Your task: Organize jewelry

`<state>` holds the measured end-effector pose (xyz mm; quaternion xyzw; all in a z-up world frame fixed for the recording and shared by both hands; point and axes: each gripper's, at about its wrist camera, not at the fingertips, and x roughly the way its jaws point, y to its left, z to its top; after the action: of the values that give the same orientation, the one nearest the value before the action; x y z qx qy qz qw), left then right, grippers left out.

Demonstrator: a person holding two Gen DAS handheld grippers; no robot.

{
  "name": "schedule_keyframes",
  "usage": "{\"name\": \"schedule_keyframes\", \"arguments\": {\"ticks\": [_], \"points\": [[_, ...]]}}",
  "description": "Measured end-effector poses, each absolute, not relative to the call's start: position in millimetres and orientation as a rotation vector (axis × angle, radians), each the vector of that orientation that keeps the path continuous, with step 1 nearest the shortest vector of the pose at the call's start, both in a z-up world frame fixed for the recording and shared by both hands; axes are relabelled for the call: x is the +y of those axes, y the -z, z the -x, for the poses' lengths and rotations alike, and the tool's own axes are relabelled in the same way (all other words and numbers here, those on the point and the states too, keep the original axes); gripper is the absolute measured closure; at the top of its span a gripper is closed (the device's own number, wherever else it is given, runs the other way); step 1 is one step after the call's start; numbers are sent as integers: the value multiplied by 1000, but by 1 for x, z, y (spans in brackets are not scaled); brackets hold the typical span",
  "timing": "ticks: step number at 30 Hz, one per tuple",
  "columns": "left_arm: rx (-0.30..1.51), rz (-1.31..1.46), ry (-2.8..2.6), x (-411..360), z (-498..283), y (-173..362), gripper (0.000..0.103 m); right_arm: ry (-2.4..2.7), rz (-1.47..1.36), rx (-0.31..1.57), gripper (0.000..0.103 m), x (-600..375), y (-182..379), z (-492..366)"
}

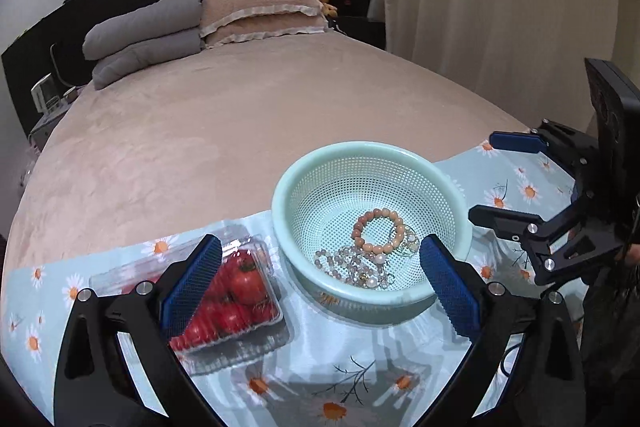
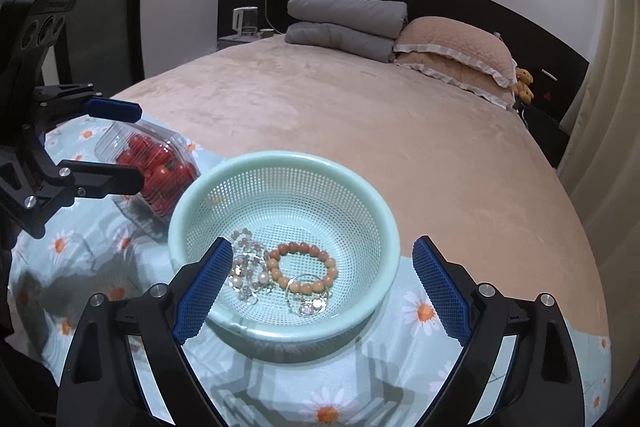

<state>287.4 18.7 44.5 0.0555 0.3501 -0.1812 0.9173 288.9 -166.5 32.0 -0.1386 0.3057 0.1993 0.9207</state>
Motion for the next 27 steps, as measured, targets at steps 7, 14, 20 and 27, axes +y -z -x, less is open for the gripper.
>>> {"name": "schedule_keyframes", "arguments": {"ticks": [7, 14, 20, 27], "points": [[688, -127, 170, 24, -225, -44, 6, -399, 215, 610, 14, -164, -41, -228], [686, -68, 97, 37, -161, -51, 6, -379, 222, 613, 14, -155, -38, -167], [688, -2, 113, 44, -108, -44, 6, -321, 223, 580, 13, -151, -25, -116], [655, -42, 96, 40, -61, -25, 6, -210, 181, 580, 12, -154, -7, -75]]}}
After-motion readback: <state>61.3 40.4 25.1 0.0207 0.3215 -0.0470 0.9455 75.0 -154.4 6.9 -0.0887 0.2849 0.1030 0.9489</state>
